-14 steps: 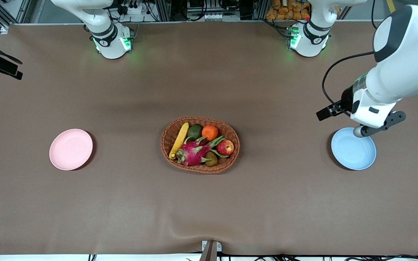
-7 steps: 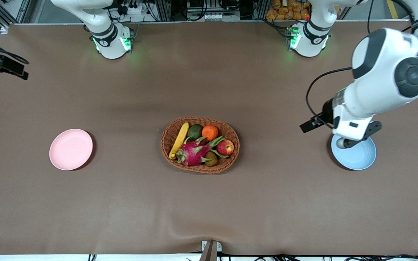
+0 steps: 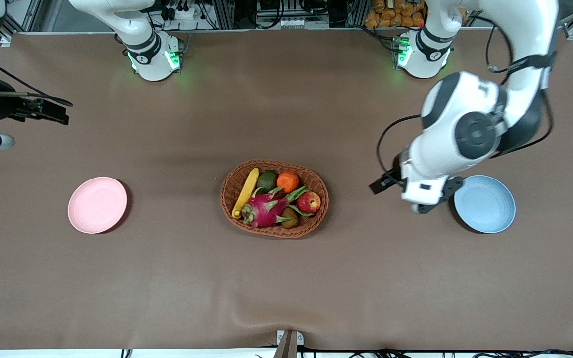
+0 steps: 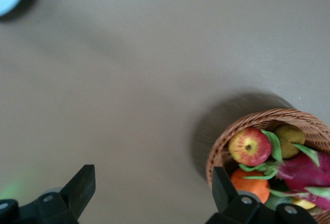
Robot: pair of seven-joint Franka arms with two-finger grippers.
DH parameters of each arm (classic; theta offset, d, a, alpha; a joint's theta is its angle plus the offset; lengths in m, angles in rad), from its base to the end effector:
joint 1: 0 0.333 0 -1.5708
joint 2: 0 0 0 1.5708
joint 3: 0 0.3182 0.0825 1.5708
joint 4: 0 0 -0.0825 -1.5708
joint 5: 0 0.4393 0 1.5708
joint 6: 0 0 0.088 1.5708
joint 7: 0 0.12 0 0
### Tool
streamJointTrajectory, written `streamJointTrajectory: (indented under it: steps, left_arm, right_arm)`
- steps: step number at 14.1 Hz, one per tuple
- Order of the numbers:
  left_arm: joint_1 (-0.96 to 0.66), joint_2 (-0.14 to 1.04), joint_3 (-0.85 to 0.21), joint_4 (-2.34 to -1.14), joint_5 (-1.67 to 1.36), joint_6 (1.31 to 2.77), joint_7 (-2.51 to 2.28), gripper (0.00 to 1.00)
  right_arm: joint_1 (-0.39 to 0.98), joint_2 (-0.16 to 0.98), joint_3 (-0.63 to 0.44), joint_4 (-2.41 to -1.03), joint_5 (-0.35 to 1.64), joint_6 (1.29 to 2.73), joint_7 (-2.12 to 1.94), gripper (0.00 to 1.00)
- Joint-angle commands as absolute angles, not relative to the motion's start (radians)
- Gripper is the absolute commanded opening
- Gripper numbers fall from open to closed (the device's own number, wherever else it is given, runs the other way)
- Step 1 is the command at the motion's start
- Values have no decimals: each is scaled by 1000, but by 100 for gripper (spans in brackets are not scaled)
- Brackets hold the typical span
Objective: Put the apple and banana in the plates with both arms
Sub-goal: 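Reach the left gripper to the apple while the right gripper moves out, then grasp the red apple with the left gripper while the right gripper nears the banana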
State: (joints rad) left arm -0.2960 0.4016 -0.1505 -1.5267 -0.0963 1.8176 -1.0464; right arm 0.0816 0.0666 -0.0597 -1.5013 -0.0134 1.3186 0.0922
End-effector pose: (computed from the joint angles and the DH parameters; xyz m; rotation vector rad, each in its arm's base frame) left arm 0.6460 -0.3062 0.3920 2.9348 0.9679 -0.2803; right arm 0.5981 0.0124 0.5909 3.0843 -0.1117 -0.3844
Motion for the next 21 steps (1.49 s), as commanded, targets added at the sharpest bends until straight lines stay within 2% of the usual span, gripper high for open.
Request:
streamJointTrajectory:
  steps: [1, 5, 10, 11, 13, 15, 21]
  left_arm:
    - [-363, 495, -146, -1465, -106, 1889, -1211, 100]
    - [-448, 624, -144, -1398, -106, 1986, -1460, 100]
    - [-520, 709, -135, -1390, -101, 2118, -1633, 100]
    - [-522, 718, -135, -1390, -101, 2137, -1664, 100]
    - [-535, 732, -133, -1390, -100, 2154, -1698, 100]
    - [-541, 749, -133, -1391, -97, 2187, -1730, 100]
    - [-551, 787, -132, -1393, -89, 2261, -1729, 100]
  right_arm:
    - [122, 116, -64, -1470, -11, 1315, 101, 100]
    - [218, 201, -54, -1468, 14, 1261, 31, 100]
    - [209, 227, -54, -1466, 31, 1266, 23, 100]
    - [207, 233, -54, -1466, 35, 1293, 21, 100]
    - [206, 239, -54, -1468, 107, 1435, -20, 100]
    - [195, 242, -55, -1471, 193, 1472, -95, 100]
    - [280, 276, -54, -1473, 196, 1538, -185, 100]
